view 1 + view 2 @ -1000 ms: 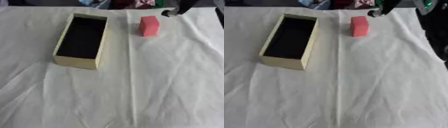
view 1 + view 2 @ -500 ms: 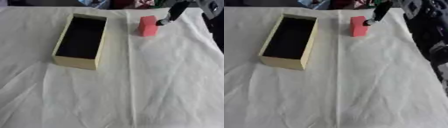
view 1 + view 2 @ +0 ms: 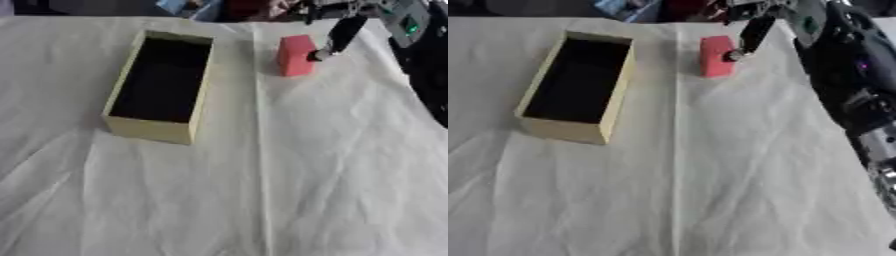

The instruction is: Pick up objects on the table and place them in the box.

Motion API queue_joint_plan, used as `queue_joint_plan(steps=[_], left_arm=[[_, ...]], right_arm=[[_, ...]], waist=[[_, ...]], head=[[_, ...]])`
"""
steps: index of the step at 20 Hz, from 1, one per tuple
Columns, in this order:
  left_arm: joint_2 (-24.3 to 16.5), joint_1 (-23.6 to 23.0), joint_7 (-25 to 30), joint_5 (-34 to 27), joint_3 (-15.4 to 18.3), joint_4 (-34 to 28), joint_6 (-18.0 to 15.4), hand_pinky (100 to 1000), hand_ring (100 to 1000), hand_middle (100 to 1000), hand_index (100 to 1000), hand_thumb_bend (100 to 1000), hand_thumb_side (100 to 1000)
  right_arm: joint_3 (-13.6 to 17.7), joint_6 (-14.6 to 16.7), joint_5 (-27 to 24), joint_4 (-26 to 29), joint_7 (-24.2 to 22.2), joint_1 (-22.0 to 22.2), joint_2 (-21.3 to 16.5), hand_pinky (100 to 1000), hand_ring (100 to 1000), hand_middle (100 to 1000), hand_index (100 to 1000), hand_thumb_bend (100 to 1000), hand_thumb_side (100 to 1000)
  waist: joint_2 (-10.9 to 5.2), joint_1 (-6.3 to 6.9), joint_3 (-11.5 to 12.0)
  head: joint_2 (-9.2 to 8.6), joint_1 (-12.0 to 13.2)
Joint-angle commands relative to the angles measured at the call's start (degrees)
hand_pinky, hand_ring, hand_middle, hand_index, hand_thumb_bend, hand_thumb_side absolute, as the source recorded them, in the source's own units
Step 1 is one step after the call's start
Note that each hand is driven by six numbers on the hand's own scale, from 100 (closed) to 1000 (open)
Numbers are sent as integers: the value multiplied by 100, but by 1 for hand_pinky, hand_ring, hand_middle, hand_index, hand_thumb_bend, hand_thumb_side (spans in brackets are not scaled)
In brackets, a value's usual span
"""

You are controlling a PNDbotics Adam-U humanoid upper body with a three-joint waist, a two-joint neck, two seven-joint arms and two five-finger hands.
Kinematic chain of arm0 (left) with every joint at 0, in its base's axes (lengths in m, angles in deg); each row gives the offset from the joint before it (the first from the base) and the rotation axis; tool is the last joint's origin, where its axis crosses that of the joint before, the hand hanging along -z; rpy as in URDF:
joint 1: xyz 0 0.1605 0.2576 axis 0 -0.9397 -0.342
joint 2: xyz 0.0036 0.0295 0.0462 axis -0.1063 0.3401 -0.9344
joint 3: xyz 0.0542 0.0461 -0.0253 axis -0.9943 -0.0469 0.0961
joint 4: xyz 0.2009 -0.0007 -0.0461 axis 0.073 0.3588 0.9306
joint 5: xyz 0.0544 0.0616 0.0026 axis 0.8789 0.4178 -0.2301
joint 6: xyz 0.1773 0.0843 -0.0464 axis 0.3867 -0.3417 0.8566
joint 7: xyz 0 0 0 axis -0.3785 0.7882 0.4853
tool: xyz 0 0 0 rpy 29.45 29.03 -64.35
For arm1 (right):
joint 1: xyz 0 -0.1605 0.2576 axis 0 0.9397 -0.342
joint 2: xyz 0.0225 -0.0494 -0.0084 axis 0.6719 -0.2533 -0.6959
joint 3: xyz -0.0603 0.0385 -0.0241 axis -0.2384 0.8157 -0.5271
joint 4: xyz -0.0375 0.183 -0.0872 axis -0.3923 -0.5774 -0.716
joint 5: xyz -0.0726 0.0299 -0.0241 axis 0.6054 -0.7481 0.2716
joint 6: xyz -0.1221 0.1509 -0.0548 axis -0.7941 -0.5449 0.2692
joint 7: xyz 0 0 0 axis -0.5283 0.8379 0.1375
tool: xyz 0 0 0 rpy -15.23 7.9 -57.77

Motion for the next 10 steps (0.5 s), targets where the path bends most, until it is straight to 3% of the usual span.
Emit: queue_joint_plan(steps=[1, 4, 10], left_arm=[[-58, 80, 27, -7, -12, -115, -8, 573, 545, 530, 683, 100, 112], [-49, 86, 30, -10, -11, -115, -9, 573, 544, 530, 682, 100, 112], [-40, 105, 43, -17, -19, -115, -11, 572, 544, 529, 682, 100, 113]], right_arm=[[59, 790, 74, -26, -771, -157, -59, 870, 861, 984, 1000, 405, 128], [100, 713, 240, -83, -771, -149, -47, 869, 863, 988, 1000, 421, 170], [198, 566, 430, -110, -771, -135, -9, 868, 878, 993, 1000, 440, 161]], waist=[[0, -55, 9], [34, -48, 21], [75, -40, 48]], head=[[-90, -35], [-109, -63], [-149, -105]])
